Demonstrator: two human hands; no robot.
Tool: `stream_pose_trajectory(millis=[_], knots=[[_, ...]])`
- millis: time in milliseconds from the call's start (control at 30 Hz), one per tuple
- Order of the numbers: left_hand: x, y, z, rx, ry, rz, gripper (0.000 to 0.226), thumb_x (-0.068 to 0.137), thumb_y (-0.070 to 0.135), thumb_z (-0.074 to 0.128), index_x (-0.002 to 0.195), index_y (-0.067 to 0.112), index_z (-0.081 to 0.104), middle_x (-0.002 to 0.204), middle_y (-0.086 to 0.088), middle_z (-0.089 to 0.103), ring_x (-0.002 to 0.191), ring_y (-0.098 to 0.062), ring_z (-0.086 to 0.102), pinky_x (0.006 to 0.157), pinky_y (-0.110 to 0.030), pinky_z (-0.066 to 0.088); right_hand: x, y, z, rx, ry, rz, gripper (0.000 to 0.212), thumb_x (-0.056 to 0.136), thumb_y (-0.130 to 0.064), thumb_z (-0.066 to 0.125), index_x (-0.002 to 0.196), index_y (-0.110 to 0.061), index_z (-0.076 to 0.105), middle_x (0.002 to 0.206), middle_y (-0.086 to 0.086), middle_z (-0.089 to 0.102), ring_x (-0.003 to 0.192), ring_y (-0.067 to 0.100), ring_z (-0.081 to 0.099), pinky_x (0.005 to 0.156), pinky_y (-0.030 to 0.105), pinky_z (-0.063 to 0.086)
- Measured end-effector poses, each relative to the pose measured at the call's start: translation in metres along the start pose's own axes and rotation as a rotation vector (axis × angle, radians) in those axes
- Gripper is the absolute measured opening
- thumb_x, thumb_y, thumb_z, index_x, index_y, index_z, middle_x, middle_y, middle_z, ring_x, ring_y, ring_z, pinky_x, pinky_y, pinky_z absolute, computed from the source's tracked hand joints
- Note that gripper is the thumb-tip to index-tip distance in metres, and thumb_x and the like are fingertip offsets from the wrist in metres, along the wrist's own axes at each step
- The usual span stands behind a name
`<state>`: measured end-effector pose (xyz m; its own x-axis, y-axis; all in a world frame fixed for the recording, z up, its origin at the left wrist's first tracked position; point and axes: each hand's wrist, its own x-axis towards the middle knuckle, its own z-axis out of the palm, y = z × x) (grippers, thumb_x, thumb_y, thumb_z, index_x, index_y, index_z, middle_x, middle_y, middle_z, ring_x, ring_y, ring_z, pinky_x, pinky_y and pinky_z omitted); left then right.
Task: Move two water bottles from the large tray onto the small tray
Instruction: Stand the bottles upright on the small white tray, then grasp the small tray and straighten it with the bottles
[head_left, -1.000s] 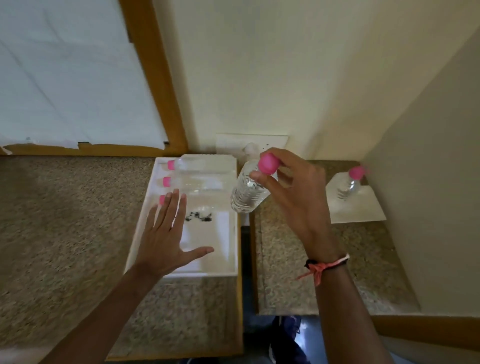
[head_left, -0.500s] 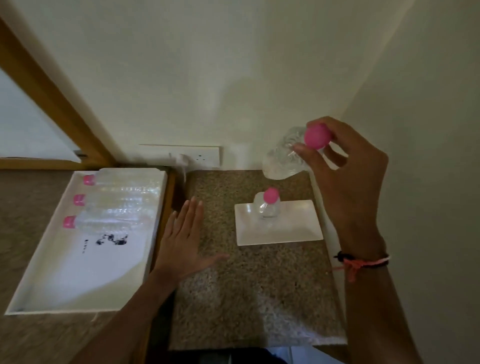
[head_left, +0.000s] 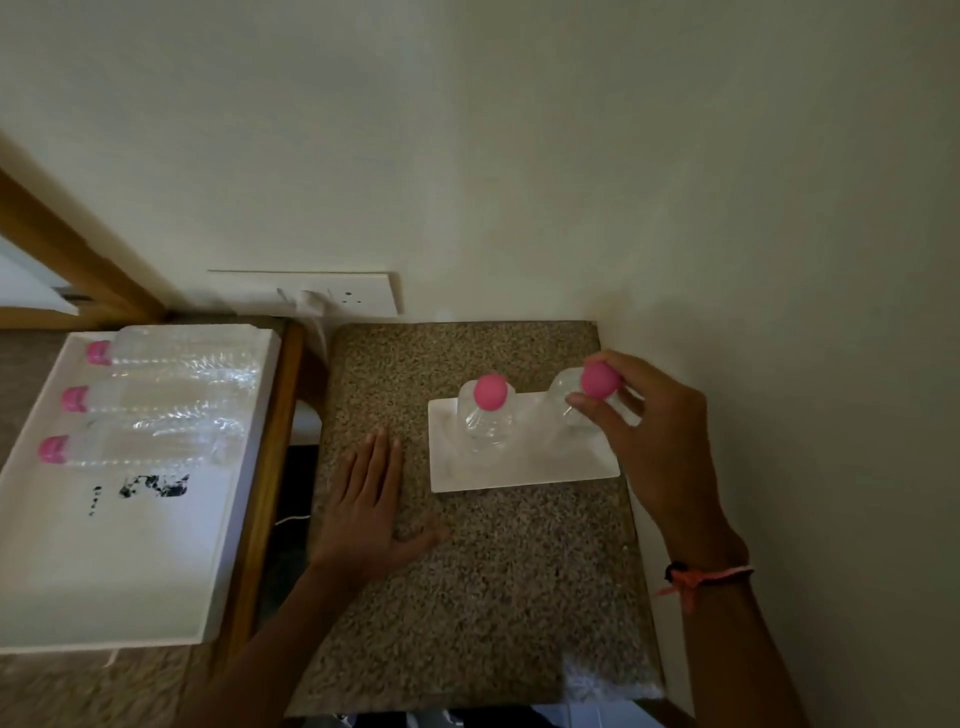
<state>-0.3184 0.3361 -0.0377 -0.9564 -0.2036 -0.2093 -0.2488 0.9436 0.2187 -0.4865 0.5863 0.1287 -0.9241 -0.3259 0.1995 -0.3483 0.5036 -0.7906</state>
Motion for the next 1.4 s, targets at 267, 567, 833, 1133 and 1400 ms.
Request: stream_pose_trajectory(millis=[267,567,833,1133,1400], knots=[[-0.001,0.002,0.001,0.027,0.001,0.008,0.124,0.076,0.094,0.031,0.160,0.006,0.006,0.171,-0.019,0.001,0.159,-0.034,0.002,0.128,-0.058,0.021,-0.008,0.011,0.010,-0.089,-0.050,0.018,0.041,0.082,-0.023,0.082,0.120,-0.014,0.070,0.114,0.000,0.074,0.102,0.020,0.070,0.089,0.043,0.061],[-0.002,0.002,0.001,0.044,0.001,0.012,0.123,0.077,0.094,0.030,0.159,0.005,0.008,0.170,-0.020,0.004,0.159,-0.034,0.005,0.127,-0.058,0.024,-0.009,0.006,0.013,-0.123,-0.075,0.056,0.044,0.083,-0.027,0.081,0.123,-0.016,0.069,0.120,0.004,0.074,0.106,0.022,0.070,0.092,0.044,0.060],[-0.001,-0.001,0.005,0.026,0.029,0.019,0.123,0.077,0.094,0.034,0.160,0.006,0.009,0.170,-0.020,0.007,0.159,-0.034,0.009,0.126,-0.059,0.026,-0.010,0.006,0.013,-0.073,-0.053,0.090,0.044,0.083,-0.026,0.081,0.124,-0.016,0.069,0.122,0.003,0.073,0.109,0.023,0.069,0.095,0.046,0.059],[-0.001,-0.003,0.006,0.037,0.036,0.022,0.114,0.083,0.090,0.025,0.160,0.009,0.004,0.171,-0.017,0.002,0.159,-0.031,0.003,0.129,-0.050,0.009,-0.006,0.002,0.003,0.148,-0.029,0.124,0.064,0.076,-0.058,0.076,0.129,-0.026,0.062,0.128,-0.010,0.068,0.118,0.003,0.064,0.099,0.016,0.050],[0.023,0.026,-0.045,-0.419,0.229,-0.196,0.045,0.103,0.041,0.038,0.137,0.013,0.046,0.117,-0.009,0.060,0.101,-0.026,0.060,0.085,-0.047,0.057,0.031,0.032,0.015,0.484,0.045,0.588,0.065,0.104,-0.059,0.017,0.145,-0.021,0.051,0.149,-0.004,0.051,0.112,-0.007,0.054,0.096,0.016,0.039]])
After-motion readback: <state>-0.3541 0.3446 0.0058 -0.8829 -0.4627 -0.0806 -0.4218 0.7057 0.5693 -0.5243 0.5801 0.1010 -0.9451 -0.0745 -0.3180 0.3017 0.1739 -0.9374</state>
